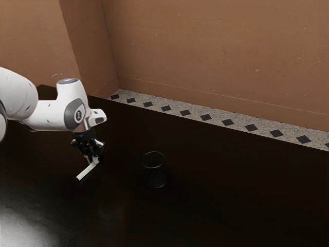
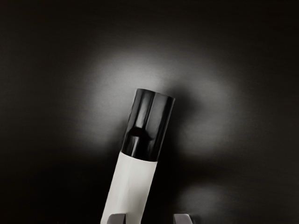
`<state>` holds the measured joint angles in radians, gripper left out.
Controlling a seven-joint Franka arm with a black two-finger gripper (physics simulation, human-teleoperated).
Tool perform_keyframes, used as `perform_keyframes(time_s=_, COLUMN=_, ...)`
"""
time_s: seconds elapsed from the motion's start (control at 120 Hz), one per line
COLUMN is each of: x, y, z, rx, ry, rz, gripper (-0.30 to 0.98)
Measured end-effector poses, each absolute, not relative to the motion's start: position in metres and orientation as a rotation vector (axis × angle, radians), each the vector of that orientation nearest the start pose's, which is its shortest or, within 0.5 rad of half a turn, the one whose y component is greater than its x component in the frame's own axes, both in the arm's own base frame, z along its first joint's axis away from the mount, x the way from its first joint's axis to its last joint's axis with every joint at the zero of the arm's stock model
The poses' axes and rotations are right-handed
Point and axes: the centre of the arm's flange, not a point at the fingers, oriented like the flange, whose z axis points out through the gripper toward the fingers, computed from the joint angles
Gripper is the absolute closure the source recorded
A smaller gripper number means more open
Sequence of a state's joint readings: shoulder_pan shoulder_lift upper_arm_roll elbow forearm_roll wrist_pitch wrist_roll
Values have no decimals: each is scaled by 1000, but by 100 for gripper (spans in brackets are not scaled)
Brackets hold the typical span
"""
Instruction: Put the marker into the pen holder.
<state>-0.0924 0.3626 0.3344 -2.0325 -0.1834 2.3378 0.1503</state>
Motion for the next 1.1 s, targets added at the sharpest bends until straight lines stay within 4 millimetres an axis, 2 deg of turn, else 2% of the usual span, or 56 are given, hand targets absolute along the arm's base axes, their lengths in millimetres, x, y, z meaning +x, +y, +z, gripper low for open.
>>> perform_keyframes(time_s=0.233, x=585, y=135, z=273, rx=-3076, ry=-207, rz=38, gripper=64)
perform_keyframes(time_s=0.717, x=587, y=128, z=253, rx=-3057, ry=-120, rz=25, gripper=63)
perform_keyframes(time_s=0.975, x=585, y=126, z=245, rx=-3057, ry=-103, rz=39, gripper=55)
perform_keyframes(time_s=1.1, x=586, y=123, z=246, rx=-3057, ry=-92, rz=33, gripper=61)
